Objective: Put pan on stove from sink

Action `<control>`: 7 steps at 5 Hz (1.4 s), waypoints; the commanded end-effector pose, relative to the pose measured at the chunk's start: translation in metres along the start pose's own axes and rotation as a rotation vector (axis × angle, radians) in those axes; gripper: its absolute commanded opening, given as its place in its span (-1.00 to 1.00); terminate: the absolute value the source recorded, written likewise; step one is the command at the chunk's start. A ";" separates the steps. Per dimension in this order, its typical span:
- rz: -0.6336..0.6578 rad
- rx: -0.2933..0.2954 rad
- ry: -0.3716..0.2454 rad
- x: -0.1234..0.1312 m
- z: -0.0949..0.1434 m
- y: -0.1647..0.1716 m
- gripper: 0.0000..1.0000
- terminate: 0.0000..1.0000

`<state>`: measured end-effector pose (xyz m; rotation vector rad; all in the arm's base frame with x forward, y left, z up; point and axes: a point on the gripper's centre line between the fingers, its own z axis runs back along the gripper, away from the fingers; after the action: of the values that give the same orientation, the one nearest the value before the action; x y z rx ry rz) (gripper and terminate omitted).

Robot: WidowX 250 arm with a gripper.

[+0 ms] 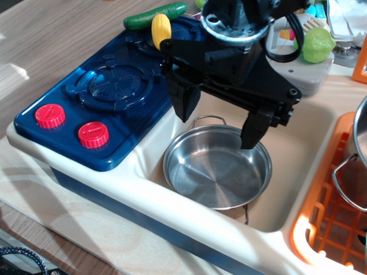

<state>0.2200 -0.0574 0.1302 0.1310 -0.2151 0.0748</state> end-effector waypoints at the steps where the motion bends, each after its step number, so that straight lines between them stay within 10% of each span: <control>1: 0.000 0.000 0.000 0.000 0.000 0.000 1.00 -1.00; 4: 0.434 0.135 0.042 0.038 -0.012 -0.021 1.00 -1.00; 7: 0.523 -0.009 -0.017 0.034 -0.040 -0.023 1.00 -1.00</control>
<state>0.2578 -0.0674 0.0738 0.0891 -0.2283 0.5786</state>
